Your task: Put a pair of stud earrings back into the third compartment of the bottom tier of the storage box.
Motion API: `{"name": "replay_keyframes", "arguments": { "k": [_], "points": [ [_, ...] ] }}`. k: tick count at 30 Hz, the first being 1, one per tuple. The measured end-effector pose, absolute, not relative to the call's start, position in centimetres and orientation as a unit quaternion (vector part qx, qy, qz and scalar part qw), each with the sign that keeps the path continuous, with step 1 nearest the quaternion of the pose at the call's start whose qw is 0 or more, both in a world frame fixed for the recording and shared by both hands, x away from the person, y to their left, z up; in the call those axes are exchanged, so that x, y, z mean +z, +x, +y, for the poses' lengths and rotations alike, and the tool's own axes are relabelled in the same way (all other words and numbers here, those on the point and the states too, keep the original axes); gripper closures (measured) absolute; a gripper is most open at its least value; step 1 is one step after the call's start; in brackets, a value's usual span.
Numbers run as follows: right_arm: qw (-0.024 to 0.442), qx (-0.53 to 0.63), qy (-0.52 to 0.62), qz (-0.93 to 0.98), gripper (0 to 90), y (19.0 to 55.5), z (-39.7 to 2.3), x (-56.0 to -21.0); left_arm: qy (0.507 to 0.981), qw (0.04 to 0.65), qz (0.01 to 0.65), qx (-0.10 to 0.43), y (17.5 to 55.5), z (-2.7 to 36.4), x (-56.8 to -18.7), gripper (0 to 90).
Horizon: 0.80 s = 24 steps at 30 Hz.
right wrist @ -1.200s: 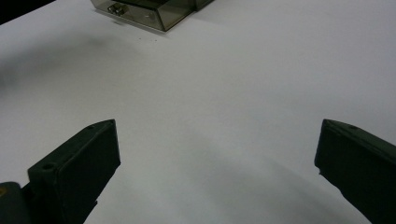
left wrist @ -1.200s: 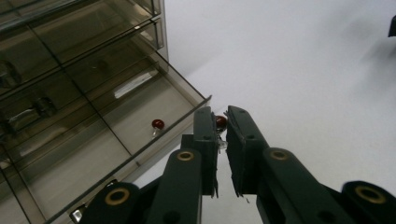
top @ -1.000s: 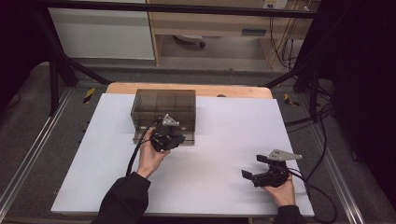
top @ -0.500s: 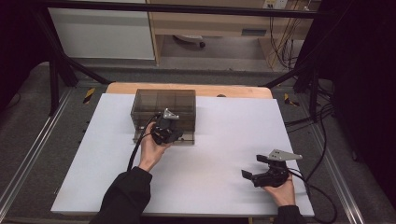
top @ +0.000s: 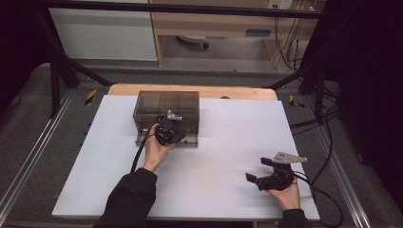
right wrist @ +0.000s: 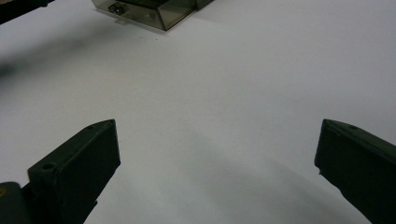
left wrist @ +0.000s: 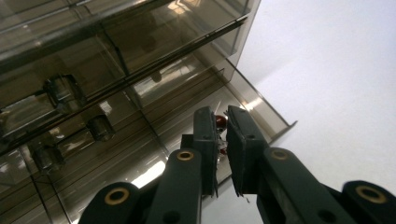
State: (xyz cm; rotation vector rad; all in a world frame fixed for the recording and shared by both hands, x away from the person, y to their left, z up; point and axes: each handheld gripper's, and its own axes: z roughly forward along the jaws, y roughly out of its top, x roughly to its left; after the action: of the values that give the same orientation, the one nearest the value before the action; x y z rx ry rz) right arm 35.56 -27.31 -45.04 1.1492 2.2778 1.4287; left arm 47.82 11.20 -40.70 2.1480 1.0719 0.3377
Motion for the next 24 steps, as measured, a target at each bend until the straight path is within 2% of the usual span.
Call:
{"name": "replay_keyframes", "arguments": {
  "k": [20,24],
  "points": [
    [0.108,0.489,0.391,0.773,0.7,35.5,-27.3,-45.0,0.838,0.322,0.417,0.141,48.7,10.9,-42.5,81.4],
    [0.107,0.488,0.391,0.773,0.7,35.5,-27.3,-45.0,0.838,0.321,0.417,0.142,48.7,10.8,-42.5,78.5]
  ]
}}
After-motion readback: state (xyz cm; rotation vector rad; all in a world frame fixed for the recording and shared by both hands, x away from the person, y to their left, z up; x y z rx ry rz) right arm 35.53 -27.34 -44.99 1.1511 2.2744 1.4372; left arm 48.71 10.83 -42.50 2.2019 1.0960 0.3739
